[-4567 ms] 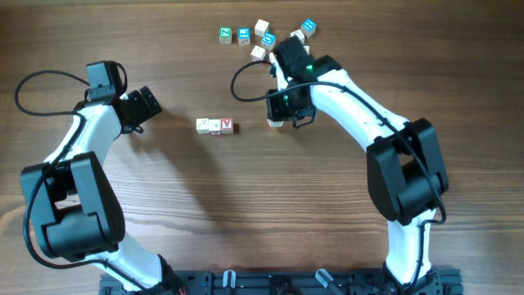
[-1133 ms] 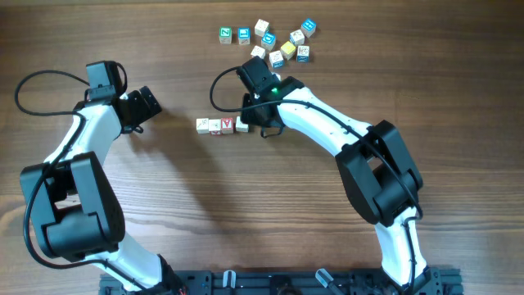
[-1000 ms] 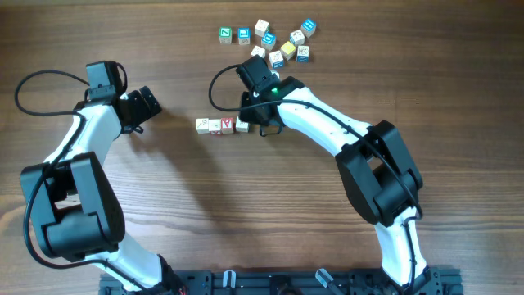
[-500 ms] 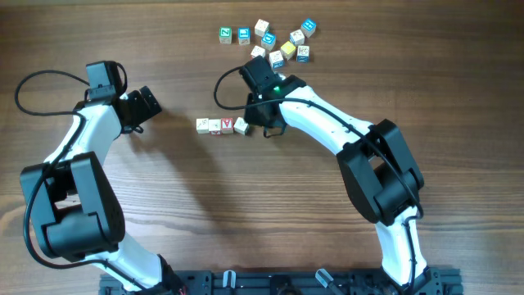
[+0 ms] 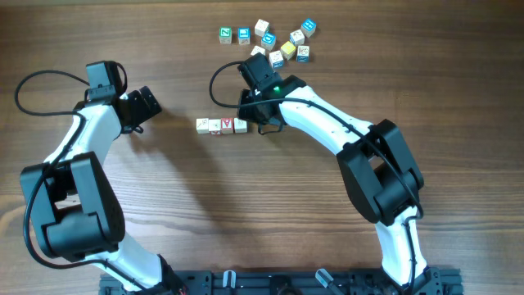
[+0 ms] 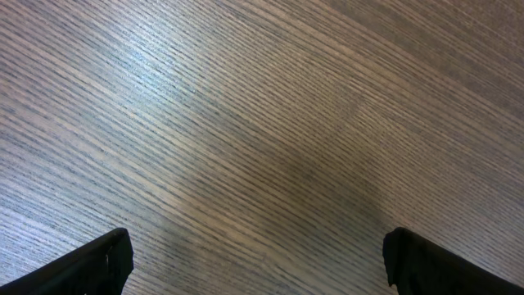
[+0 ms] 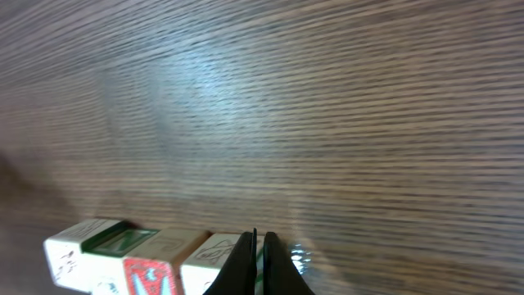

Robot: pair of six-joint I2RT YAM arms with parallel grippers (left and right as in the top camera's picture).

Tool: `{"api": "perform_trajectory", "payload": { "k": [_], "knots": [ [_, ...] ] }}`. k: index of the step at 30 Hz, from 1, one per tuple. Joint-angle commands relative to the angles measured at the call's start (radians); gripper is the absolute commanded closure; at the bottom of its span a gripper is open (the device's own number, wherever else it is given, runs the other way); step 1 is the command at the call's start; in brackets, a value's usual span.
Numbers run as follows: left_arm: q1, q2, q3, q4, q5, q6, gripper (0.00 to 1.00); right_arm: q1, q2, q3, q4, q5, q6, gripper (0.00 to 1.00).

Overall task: Form a horizontal line
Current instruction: 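Lower the 9 block beside the red V block and release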

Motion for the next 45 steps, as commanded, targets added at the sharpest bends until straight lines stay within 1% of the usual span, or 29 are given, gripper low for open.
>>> {"api": "perform_trajectory", "payload": {
  "k": [1, 4, 9, 34, 36, 45],
  "knots": [
    [0.003, 0.007, -0.005, 0.003, -0.013, 0.002, 0.00, -0.002, 0.014, -0.004, -0.035, 0.086, 0.014, 0.95],
    [0.003, 0.007, -0.005, 0.003, -0.013, 0.002, 0.00, 0.000, 0.014, -0.004, -0.080, 0.026, 0.011, 0.94],
    [0.003, 0.007, -0.005, 0.003, -0.013, 0.002, 0.00, 0.002, 0.020, -0.004, -0.079, -0.062, 0.013, 0.94],
    [0.003, 0.007, -0.005, 0.003, -0.013, 0.002, 0.00, 0.012, 0.020, -0.004, -0.056, -0.082, 0.041, 0.95],
    [0.003, 0.007, -0.005, 0.003, -0.013, 0.002, 0.00, 0.012, 0.020, -0.004, -0.061, -0.082, 0.071, 0.95],
    [0.003, 0.007, -0.005, 0.003, -0.013, 0.002, 0.00, 0.012, 0.020, -0.004, -0.064, -0.093, 0.097, 0.95]
  ]
}}
